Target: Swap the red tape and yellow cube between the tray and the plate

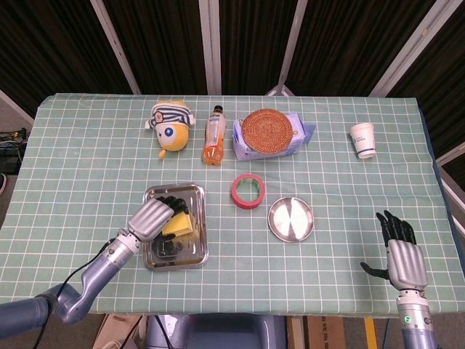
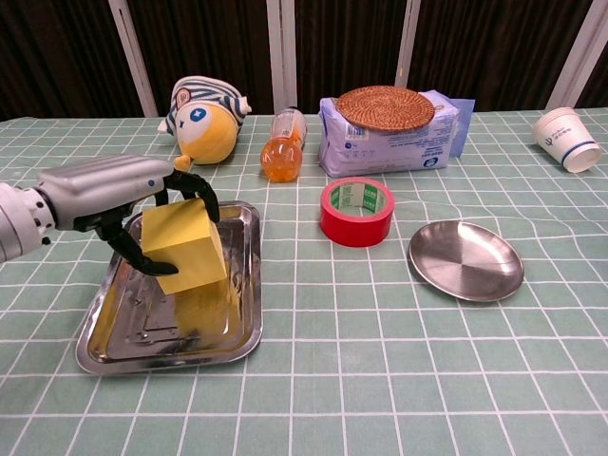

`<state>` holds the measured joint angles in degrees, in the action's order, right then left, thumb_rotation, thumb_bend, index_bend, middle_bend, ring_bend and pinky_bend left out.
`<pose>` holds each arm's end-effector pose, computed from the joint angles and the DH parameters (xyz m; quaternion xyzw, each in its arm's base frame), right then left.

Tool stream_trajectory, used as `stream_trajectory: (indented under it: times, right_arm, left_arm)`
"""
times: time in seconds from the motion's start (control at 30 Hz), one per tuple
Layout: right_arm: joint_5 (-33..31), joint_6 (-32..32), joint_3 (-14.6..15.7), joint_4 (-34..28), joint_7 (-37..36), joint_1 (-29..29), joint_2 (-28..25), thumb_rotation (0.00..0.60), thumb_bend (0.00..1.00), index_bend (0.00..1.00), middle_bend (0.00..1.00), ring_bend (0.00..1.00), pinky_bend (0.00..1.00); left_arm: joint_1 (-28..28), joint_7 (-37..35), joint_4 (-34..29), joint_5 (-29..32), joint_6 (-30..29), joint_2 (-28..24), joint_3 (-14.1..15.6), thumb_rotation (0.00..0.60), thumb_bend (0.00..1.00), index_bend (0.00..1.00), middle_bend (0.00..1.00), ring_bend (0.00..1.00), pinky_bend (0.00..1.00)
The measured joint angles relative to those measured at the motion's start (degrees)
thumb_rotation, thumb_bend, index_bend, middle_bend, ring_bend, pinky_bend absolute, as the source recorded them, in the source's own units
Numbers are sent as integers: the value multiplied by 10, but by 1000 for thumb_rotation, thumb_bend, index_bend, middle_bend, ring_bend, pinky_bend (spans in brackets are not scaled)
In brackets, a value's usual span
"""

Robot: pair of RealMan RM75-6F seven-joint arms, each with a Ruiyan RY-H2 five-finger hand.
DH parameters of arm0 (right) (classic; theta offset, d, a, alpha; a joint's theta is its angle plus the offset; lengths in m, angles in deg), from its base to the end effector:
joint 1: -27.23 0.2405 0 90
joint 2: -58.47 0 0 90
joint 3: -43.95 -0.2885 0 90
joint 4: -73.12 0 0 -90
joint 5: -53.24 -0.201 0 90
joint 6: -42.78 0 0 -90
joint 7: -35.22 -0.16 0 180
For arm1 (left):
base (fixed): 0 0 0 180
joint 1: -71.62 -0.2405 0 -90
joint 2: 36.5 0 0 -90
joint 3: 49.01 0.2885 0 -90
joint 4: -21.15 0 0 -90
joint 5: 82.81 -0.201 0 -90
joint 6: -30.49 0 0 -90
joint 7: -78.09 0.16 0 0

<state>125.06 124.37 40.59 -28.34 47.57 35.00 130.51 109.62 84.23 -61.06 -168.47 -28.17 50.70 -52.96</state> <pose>-0.3208 -0.2089 0.1209 0.5466 -0.4797 0.3554 0.5873 -0.1803 0.3379 -0.0128 -0.7853 -0.3210 -0.4068 0.3387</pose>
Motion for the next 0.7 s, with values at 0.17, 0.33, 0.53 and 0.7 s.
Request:
stream_trajectory:
  times: [0.17, 0.33, 0.53, 0.7]
  right_arm:
    - [-1, -4, -3, 0, -1, -1, 0, 600, 14, 0, 0, 0, 0]
    - [0, -5, -6, 1, -6, -3, -2, 600, 15, 0, 0, 0, 0]
    - [0, -5, -10, 2, -12, -6, -4, 600, 15, 0, 0, 0, 0]
    - [1, -6, -11, 3, -16, -8, -6, 600, 15, 0, 0, 0, 0]
  left_arm:
    - [1, -15, -28, -23, -26, -7, -5, 600, 421, 370, 309, 275, 423]
    - [15, -5, -53, -31, -28, 5, -17, 600, 421, 372, 302, 275, 423]
    - [47, 13, -60, -14, 0, 58, -39, 600, 417, 373, 287, 275, 423]
    - [81, 62, -30, 17, 40, 122, -53, 600, 411, 372, 281, 270, 412]
